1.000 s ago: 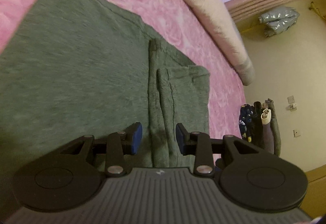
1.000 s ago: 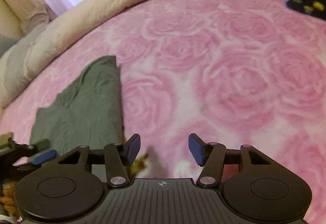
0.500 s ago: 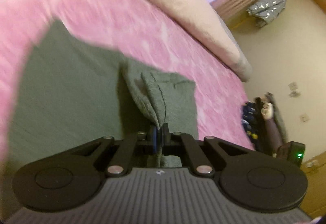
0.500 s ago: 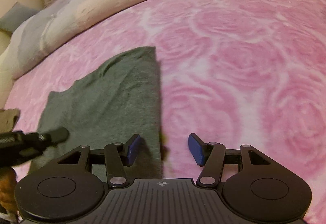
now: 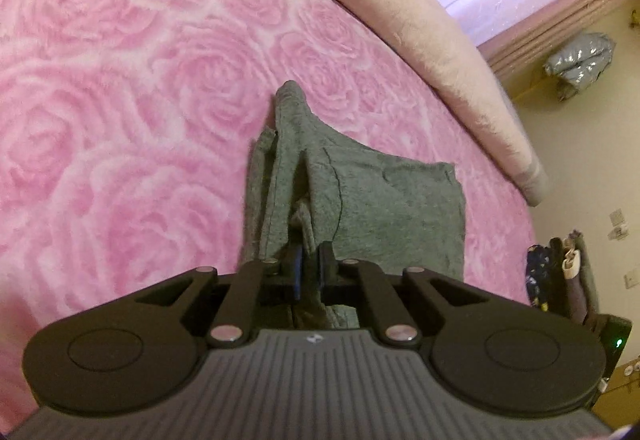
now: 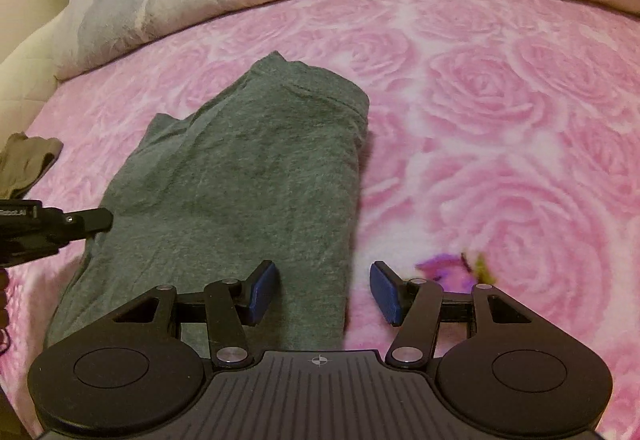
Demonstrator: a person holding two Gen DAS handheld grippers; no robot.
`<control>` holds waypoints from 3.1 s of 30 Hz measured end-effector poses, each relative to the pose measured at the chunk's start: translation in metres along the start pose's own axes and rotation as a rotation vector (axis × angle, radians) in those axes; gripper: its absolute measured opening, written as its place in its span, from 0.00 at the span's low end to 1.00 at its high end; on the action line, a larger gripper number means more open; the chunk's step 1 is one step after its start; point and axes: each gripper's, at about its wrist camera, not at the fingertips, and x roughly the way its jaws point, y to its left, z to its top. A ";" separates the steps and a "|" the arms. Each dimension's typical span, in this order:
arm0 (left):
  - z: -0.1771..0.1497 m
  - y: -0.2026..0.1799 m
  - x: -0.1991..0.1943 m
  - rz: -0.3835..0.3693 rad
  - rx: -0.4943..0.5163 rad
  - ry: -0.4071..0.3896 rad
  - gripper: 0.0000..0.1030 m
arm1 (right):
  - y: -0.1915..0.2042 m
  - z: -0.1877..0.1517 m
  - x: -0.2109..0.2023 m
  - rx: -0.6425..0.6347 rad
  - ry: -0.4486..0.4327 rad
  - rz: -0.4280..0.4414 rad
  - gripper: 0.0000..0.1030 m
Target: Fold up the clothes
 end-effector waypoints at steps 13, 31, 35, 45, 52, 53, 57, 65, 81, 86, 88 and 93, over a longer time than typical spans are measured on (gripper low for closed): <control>0.043 0.019 0.047 -0.173 -0.145 0.023 0.28 | -0.030 0.014 -0.003 0.192 -0.121 0.114 0.55; 0.037 0.012 0.042 -0.002 0.179 -0.149 0.11 | 0.000 0.059 0.051 -0.012 -0.233 -0.017 0.30; 0.025 0.021 0.005 0.018 0.095 -0.168 0.18 | -0.010 0.042 0.024 0.005 -0.251 -0.029 0.64; -0.109 0.030 -0.119 0.027 -0.139 -0.171 0.38 | 0.001 -0.107 -0.103 -0.175 -0.328 0.017 0.65; -0.147 0.034 -0.117 -0.009 -0.338 -0.206 0.40 | 0.050 -0.152 -0.112 -0.387 -0.306 -0.036 0.65; -0.147 0.034 -0.113 -0.007 -0.355 -0.212 0.39 | 0.058 -0.155 -0.109 -0.440 -0.314 -0.076 0.63; -0.141 0.033 -0.101 -0.035 -0.415 -0.249 0.39 | 0.084 -0.163 -0.092 -0.633 -0.327 -0.180 0.43; -0.138 0.037 -0.087 -0.020 -0.418 -0.265 0.14 | 0.093 -0.171 -0.069 -0.764 -0.325 -0.266 0.37; -0.166 0.034 -0.099 0.068 -0.190 -0.333 0.05 | 0.086 -0.182 -0.060 -0.752 -0.240 -0.270 0.06; -0.167 0.020 -0.120 0.092 -0.182 -0.383 0.16 | 0.074 -0.166 -0.083 -0.616 -0.186 -0.168 0.07; -0.170 0.009 -0.128 0.107 -0.116 -0.411 0.16 | 0.063 -0.158 -0.098 -0.494 -0.180 -0.082 0.08; -0.170 -0.002 -0.122 0.145 -0.029 -0.388 0.17 | 0.043 -0.144 -0.111 -0.275 -0.193 0.055 0.43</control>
